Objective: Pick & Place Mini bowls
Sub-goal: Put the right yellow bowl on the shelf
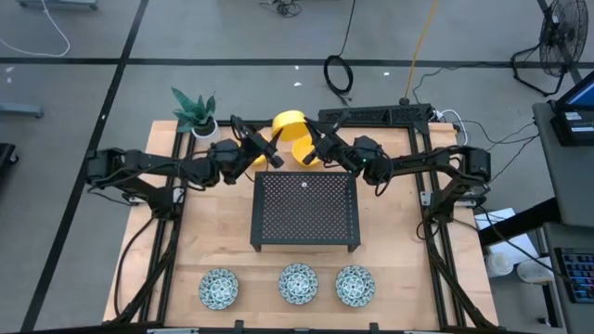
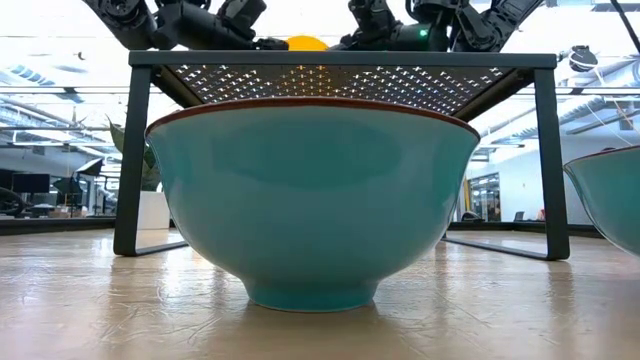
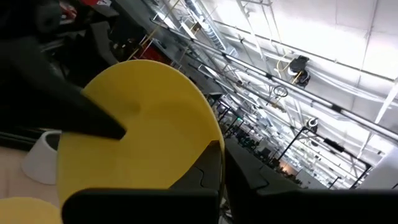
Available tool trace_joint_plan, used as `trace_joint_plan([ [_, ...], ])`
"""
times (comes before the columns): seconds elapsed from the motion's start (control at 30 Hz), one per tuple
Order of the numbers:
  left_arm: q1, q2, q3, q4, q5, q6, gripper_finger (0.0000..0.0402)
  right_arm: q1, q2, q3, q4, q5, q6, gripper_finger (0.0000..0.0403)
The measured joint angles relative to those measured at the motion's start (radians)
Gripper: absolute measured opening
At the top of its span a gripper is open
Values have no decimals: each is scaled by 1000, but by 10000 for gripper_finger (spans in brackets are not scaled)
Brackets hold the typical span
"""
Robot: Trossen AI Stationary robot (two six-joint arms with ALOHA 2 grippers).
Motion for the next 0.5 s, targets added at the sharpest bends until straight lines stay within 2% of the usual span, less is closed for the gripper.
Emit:
trace_joint_plan([
  [0.17, -8, -8, 0, -6, -42, 7, 28, 3, -1, 0, -50, 5, 53, 7],
  [0.37, -26, -70, 1, -79, -80, 63, 8, 26, -1, 0, -139, 77, 113, 58],
  [0.5, -27, -146, 1, -186, -67, 7, 8, 48, -63, 0, -293, 93, 191, 108],
])
